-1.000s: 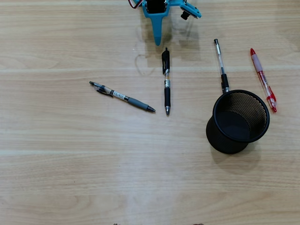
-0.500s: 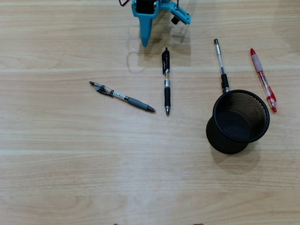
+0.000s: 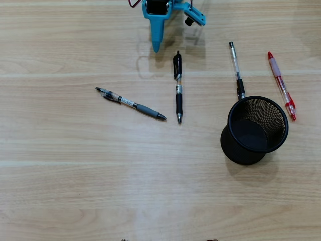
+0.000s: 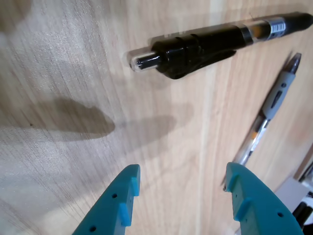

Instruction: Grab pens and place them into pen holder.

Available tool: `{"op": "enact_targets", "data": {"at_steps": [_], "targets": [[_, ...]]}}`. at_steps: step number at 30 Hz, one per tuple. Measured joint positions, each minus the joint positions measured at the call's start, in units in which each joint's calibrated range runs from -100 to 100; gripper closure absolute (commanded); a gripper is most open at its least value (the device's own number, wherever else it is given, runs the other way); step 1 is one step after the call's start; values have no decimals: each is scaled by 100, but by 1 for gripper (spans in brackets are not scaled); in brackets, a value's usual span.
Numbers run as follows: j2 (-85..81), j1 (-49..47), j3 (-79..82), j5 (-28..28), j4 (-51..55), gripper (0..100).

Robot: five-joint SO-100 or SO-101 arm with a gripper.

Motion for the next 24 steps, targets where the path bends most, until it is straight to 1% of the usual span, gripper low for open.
{"op": "enact_targets", "data": {"at_steps": [8, 11, 14, 18, 20, 24], "targets": [[144, -68, 9, 0, -138, 79], [516, -76, 9, 0, -258, 79], [1363, -160, -151, 5, -655, 79], [2912, -388, -664, 5, -1921, 79], [3648, -591, -1054, -10, -2377, 79], [4697, -836, -1886, -219, -2618, 79]]}}
